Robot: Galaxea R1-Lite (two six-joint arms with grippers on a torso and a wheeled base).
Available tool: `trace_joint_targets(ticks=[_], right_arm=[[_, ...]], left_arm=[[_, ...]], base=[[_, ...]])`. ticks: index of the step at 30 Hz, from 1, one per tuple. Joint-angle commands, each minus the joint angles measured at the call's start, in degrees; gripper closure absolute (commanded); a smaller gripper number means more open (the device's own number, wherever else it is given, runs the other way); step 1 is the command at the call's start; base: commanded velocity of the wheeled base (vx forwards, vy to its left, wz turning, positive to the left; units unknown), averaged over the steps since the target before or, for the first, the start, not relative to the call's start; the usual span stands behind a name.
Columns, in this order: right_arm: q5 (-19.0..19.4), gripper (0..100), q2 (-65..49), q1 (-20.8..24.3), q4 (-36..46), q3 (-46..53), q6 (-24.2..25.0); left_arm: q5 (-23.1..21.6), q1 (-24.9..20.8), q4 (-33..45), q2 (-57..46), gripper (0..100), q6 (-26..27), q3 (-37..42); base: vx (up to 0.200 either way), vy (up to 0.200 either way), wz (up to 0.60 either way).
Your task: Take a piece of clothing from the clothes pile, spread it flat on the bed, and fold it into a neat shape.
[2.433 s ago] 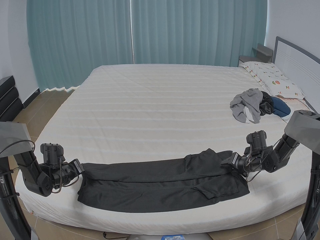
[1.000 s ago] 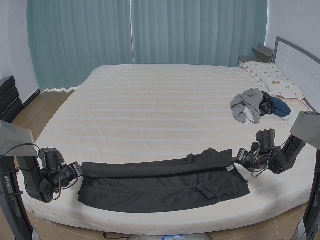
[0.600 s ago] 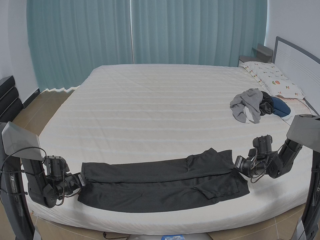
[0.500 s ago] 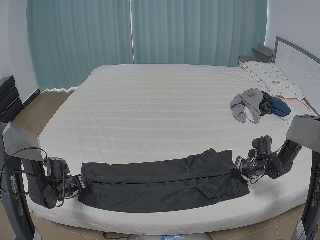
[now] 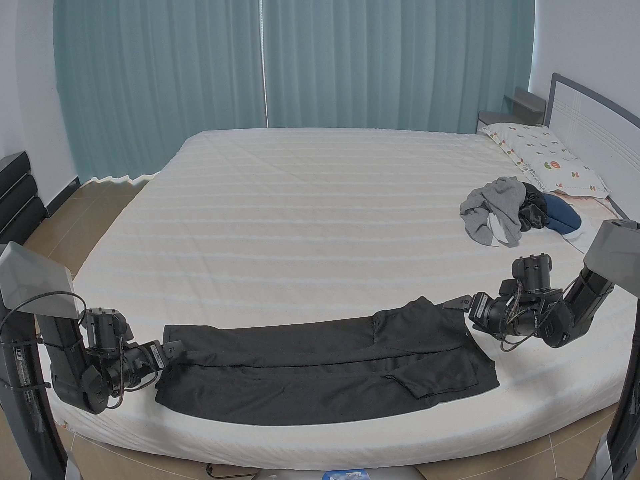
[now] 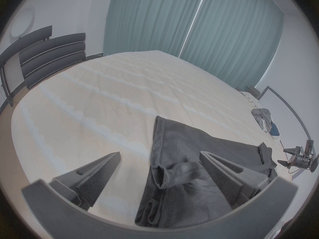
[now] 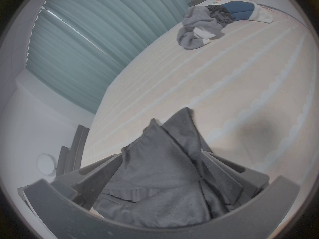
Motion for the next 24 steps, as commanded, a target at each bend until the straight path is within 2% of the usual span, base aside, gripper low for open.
trace_joint_targets(ticks=[1, 4, 8, 13, 16, 17, 24], right_arm=[[1.8, 0, 2.9, 0.7, -0.3, -2.4, 0.0], [2.0, 0, 5.9, 0.7, -0.3, -5.0, -0.5], [2.2, 0, 8.6, 0.7, -0.4, -6.8, -0.9], [2.2, 0, 11.9, 0.7, -1.6, -8.1, -2.9], [2.3, 0, 12.3, 0.7, -2.7, -7.8, -3.1], [2.3, 100, 12.3, 0.7, -2.7, -7.8, -3.1], [2.3, 100, 10.7, -0.1, -2.8, -5.4, -5.2]], left_arm=[[-1.2, 0.6, 0.2, -0.2, 0, -4.1, -2.4], [-3.4, 1.0, 1.5, -0.3, 0, -7.6, -3.8], [-6.0, 1.6, 5.1, -0.5, 0, -8.3, -5.2], [-9.0, 2.3, 7.8, -0.5, 0, -12.8, -7.1], [-10.0, 2.3, 10.7, -1.2, 0, -13.7, -7.8], [-10.0, 2.3, 10.7, -1.2, 0, -13.7, -7.8], [-10.4, 2.6, 12.2, -1.1, 0, -13.9, -8.7]], base=[[0.000, 0.000, 0.00], [0.000, 0.000, 0.00], [0.000, 0.000, 0.00], [0.000, 0.000, 0.00], [0.000, 0.000, 0.00], [0.000, 0.000, 0.00], [0.000, 0.000, 0.00]])
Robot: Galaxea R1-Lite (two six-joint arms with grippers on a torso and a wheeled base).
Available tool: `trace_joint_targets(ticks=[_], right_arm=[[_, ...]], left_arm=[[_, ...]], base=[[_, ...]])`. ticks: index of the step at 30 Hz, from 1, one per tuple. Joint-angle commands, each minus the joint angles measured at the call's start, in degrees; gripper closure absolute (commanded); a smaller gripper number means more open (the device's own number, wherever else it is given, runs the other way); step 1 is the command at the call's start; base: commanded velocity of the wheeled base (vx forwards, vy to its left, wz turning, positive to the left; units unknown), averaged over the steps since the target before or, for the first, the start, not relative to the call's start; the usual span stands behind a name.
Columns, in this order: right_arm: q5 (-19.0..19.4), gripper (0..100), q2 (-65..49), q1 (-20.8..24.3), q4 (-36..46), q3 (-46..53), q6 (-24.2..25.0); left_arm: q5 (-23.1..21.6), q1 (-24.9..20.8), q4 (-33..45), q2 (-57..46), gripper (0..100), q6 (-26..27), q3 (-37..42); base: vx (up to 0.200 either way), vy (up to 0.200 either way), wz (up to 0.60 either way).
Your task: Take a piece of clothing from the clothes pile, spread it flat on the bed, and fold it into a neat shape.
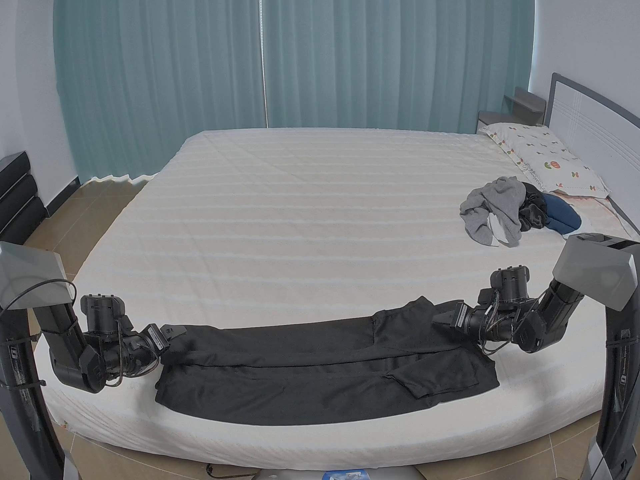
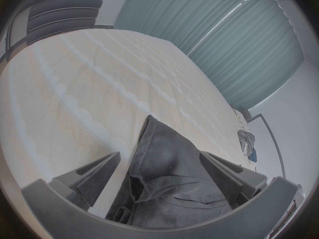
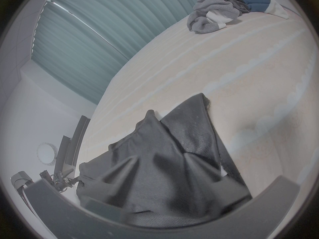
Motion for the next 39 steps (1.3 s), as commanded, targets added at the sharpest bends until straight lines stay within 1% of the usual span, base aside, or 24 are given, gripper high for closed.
trace_joint_targets(ticks=[1, 7, 13, 19, 20, 24, 29, 32, 33, 34, 35, 36, 37, 38, 39], right_arm=[[0.0, 100, -0.7, -0.6, 0.0, 1.8, -1.5], [0.8, 100, -2.0, -1.8, -0.1, 4.3, -3.8], [3.0, 100, -3.9, -2.6, -0.1, 6.0, -3.8], [3.0, 100, -3.9, -2.7, -0.1, 6.6, -3.9], [3.0, 0, -4.0, -2.7, -0.1, 6.7, -3.9], [2.6, 0, -6.1, -2.6, -0.3, 6.9, -3.5], [2.4, 0, -10.9, -2.6, 0.7, 7.2, -1.5], [1.7, 0, -12.5, -2.9, 1.1, 7.2, -0.3], [1.3, 0, -13.6, -3.3, 1.5, 7.5, 0.9], [1.3, 0, -13.6, -3.3, 1.5, 7.5, 0.9], [1.4, 0, -16.1, -3.3, 1.8, 9.5, 3.4], [1.4, 0, -17.0, -3.3, 1.8, 10.4, 4.5], [1.4, 0, -17.0, -3.3, 1.8, 10.4, 4.5], [1.5, 0, -19.2, -3.1, 1.4, 13.5, 7.4], [1.4, 0, -19.9, -2.9, 1.5, 15.0, 8.7]], left_arm=[[0.0, 0.2, 0.0, -0.1, 0, 0.0, -0.3], [0.0, 0.6, 0.1, -0.1, 0, 0.0, -0.8], [0.1, 0.7, 0.1, 0.0, 0, 0.0, -0.8], [0.0, 0.7, 0.1, -0.1, 0, 0.0, -0.8], [0.0, 0.7, 0.1, -0.2, 0, 0.0, -0.7], [0.2, 0.5, -0.7, -0.8, 0, 0.2, 0.3], [0.4, 0.8, -0.4, -3.9, 0, 0.1, 2.0], [0.3, 1.0, -0.7, -5.4, 0, 0.0, 4.7], [0.0, 1.0, -1.0, -6.3, 0, 0.0, 6.7], [0.0, 1.0, -1.0, -6.3, 0, 0.0, 6.7], [0.0, 0.9, -1.2, -7.9, 0, -0.1, 8.7], [-0.1, 0.8, -1.2, -8.5, 0, -0.3, 9.6], [-0.1, 0.8, -1.2, -8.5, 0, -0.3, 9.6], [-0.1, 0.5, -1.2, -9.9, 0, -1.4, 11.6], [-0.1, 0.3, -1.2, -10.7, 0, -2.7, 12.5]], base=[[0.000, 0.000, 0.00], [0.000, 0.000, 0.00], [0.000, 0.000, 0.00], [0.000, 0.000, 0.00], [0.000, 0.000, 0.00], [0.000, 0.000, 0.00], [0.000, 0.000, 0.00], [0.000, 0.000, 0.00], [0.000, 0.000, 0.00], [0.000, 0.000, 0.00], [0.000, 0.000, 0.00], [0.000, 0.000, 0.00], [0.000, 0.000, 0.00], [0.000, 0.000, 0.00], [0.000, 0.000, 0.00]])
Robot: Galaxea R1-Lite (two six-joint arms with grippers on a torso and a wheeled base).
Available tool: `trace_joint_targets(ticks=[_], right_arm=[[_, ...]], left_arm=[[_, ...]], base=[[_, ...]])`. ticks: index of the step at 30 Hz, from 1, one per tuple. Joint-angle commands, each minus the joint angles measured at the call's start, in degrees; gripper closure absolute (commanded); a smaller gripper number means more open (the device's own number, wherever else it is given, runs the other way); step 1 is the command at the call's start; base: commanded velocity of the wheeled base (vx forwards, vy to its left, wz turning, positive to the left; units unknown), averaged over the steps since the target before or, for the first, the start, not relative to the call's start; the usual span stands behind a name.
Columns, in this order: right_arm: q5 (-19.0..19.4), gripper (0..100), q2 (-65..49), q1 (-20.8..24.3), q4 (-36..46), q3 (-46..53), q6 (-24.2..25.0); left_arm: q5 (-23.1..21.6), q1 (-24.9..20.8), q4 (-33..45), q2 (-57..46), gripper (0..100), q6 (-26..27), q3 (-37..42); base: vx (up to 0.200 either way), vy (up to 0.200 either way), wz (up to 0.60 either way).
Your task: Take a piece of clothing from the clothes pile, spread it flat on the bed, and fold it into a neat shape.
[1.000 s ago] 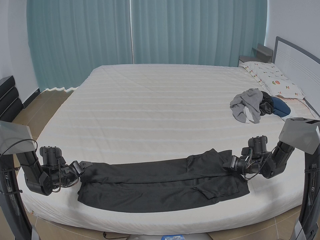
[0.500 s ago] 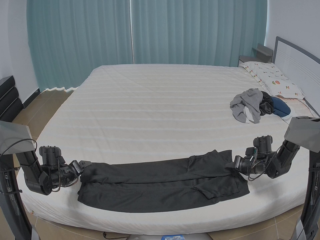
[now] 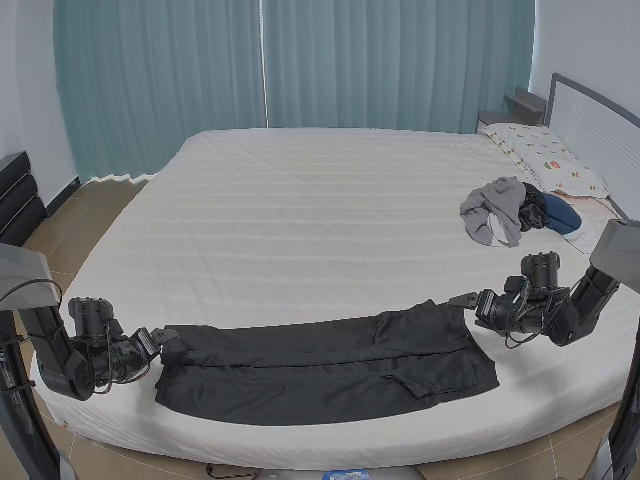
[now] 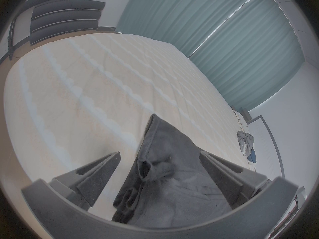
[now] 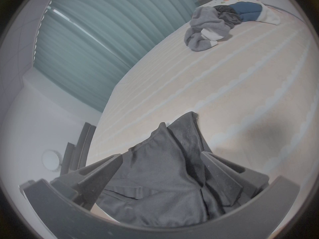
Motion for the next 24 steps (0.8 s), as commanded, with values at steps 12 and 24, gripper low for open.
trace_joint_targets(ticks=[12, 24], right_arm=[[0.8, 0, -7.6, 1.8, -3.6, 15.5, 15.7], [0.8, 0, -7.4, 1.3, -6.7, 17.2, 16.5]], left_arm=[[-2.4, -0.8, -0.4, -3.9, 0, -5.2, 8.2], [-0.6, -2.7, -12.3, 6.5, 0, -4.5, 8.4]], base=[[-0.100, 0.000, 0.00], [0.000, 0.000, 0.00]])
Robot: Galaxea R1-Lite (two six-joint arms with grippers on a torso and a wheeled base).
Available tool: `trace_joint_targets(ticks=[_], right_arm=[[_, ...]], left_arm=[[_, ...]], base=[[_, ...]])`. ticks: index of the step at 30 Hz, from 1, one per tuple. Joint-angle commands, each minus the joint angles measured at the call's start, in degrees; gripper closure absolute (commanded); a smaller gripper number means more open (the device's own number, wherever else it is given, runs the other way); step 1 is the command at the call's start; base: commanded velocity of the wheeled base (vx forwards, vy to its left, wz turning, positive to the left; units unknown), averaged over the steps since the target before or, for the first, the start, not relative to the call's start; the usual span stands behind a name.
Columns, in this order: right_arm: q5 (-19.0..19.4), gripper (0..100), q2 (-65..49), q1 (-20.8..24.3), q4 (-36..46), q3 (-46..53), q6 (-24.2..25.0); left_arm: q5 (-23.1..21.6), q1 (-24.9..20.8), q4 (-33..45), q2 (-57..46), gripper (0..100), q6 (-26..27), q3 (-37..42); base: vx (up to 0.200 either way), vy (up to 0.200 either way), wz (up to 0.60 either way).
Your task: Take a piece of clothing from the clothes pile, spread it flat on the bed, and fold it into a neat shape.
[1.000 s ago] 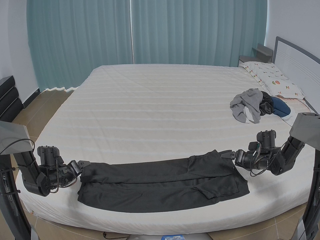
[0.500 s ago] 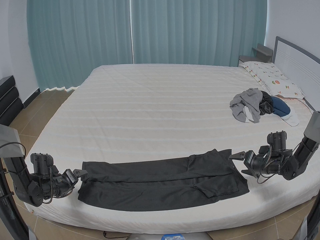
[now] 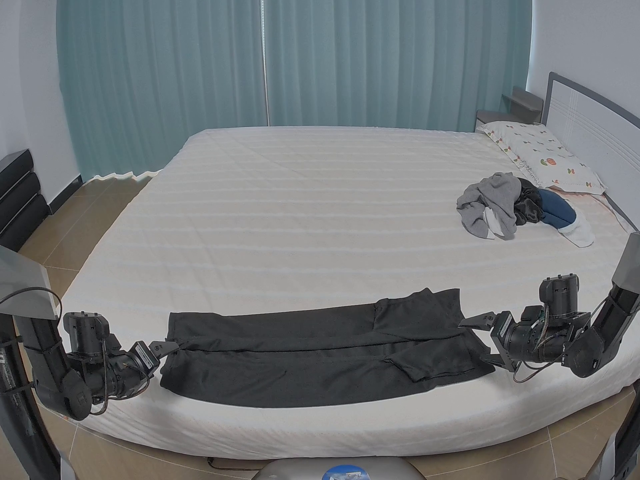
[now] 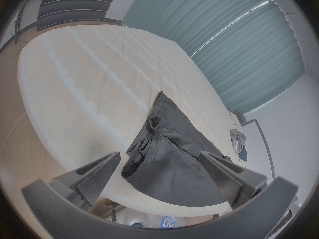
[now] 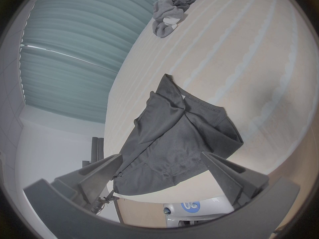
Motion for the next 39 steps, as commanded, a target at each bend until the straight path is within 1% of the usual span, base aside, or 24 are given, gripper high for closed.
trace_joint_targets(ticks=[1, 4, 7, 8, 14, 18, 22, 34, 35, 39], right_arm=[[0.0, 0, 0.5, -0.5, -0.3, 0.2, 0.1], [0.0, 0, 0.5, -0.4, -0.3, 0.3, 0.1], [0.0, 0, 0.6, -0.4, -0.3, 0.3, 0.1], [0.0, 0, 0.6, -0.4, -0.3, 0.3, 0.1], [0.0, 0, 0.6, -0.5, -0.3, 0.4, 0.1], [0.0, 0, 0.5, -0.9, -0.3, 0.6, 0.1], [0.0, 0, 0.6, -1.0, -0.3, 0.6, 0.1], [0.0, 0, 0.6, -1.0, -0.3, 0.6, 0.1], [0.0, 0, 0.6, -1.0, -0.3, 0.6, 0.1], [0.0, 0, 0.6, -1.1, -0.3, 0.6, 0.1]], left_arm=[[2.5, -1.9, -3.8, 6.4, 0, 0.2, 0.5], [4.1, -2.8, -5.4, 7.8, 0, 1.1, 1.0], [4.3, -2.8, -5.9, 8.3, 0, 2.0, 1.3], [4.4, -2.9, -5.9, 8.4, 100, 2.3, 1.3], [4.9, -2.7, -6.0, 8.4, 100, 2.3, 2.6], [8.0, -2.4, -6.2, 8.4, 100, 2.3, 5.6], [9.5, -2.1, -6.2, 8.4, 100, 2.3, 6.1], [9.7, -2.3, -6.3, 8.0, 100, 1.8, 5.9], [9.6, -2.2, -6.3, 7.7, 0, 1.7, 5.9], [9.8, -1.6, -6.4, 6.2, 0, 1.6, 5.9]], base=[[0.000, 0.000, 0.00], [0.000, 0.000, 0.00], [0.000, 0.000, 0.00], [0.000, 0.000, 0.00], [0.000, 0.000, 0.00], [0.000, 0.000, 0.00], [0.000, 0.000, 0.00], [0.000, 0.000, 0.00], [0.000, 0.000, 0.00], [0.000, 0.000, 0.00]])
